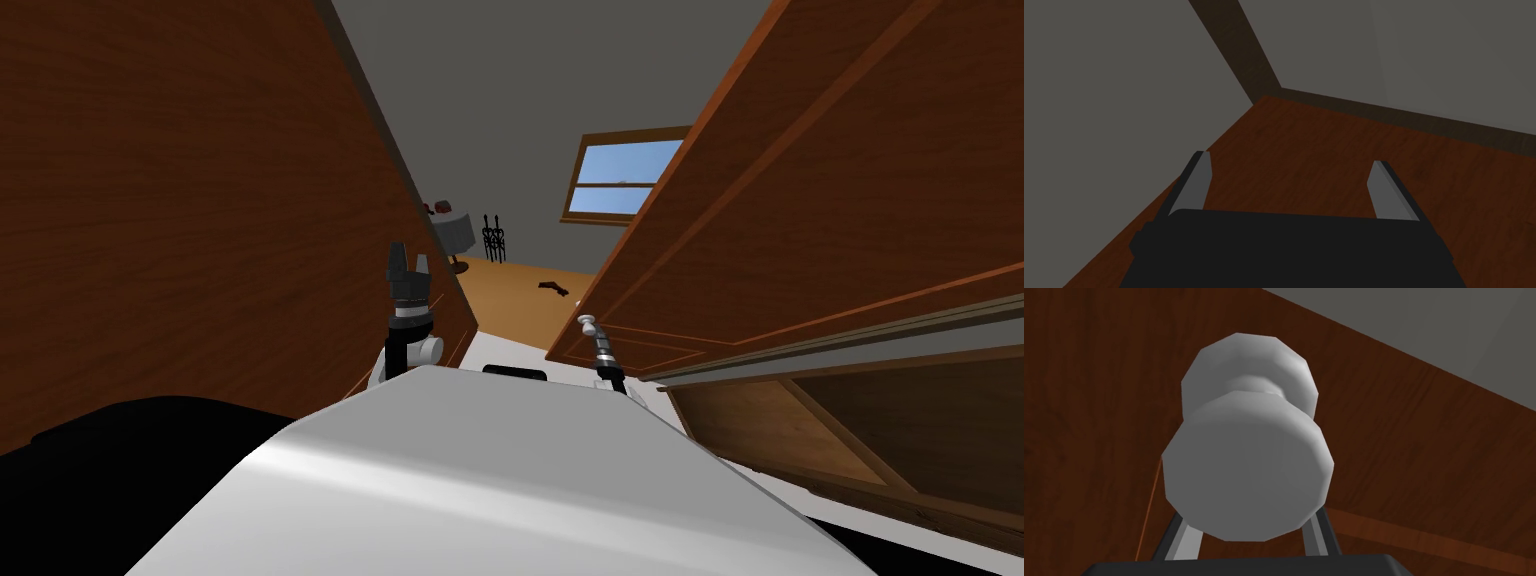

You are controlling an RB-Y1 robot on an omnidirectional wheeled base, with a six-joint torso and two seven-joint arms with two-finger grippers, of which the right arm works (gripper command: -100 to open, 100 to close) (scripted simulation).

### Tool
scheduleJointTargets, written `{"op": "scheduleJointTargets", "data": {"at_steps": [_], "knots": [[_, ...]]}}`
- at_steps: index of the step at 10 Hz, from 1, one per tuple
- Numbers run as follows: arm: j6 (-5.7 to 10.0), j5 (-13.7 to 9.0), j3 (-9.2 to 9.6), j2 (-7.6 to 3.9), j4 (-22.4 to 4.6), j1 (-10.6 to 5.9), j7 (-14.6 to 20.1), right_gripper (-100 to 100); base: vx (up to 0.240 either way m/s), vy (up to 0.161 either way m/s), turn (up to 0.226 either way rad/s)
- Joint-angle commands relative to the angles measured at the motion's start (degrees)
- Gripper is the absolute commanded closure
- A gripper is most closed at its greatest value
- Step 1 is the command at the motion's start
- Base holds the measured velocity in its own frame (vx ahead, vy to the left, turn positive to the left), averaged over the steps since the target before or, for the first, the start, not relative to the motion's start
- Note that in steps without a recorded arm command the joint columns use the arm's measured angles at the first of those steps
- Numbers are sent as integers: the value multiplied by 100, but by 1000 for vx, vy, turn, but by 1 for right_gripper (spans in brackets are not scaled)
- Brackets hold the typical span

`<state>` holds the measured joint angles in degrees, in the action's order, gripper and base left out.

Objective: Pull the door open

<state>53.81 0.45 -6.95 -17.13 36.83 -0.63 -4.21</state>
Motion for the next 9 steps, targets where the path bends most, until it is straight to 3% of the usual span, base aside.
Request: {"op": "scheduleJointTargets", "data": {"at_steps": [1, 2, 4, 9], "knots": [[-8, -10, 108, 116, 20, -16, 167, 100, -26, -8, 7], [-21, -105, 156, 112, 15, -30, 385, 100, -31, -18, 74], [-21, -105, 156, 112, 15, -30, 404, 100, -18, -18, 12], [-60, -397, 303, 99, -1, -74, 1117, 100, -38, -19, 55]]}}
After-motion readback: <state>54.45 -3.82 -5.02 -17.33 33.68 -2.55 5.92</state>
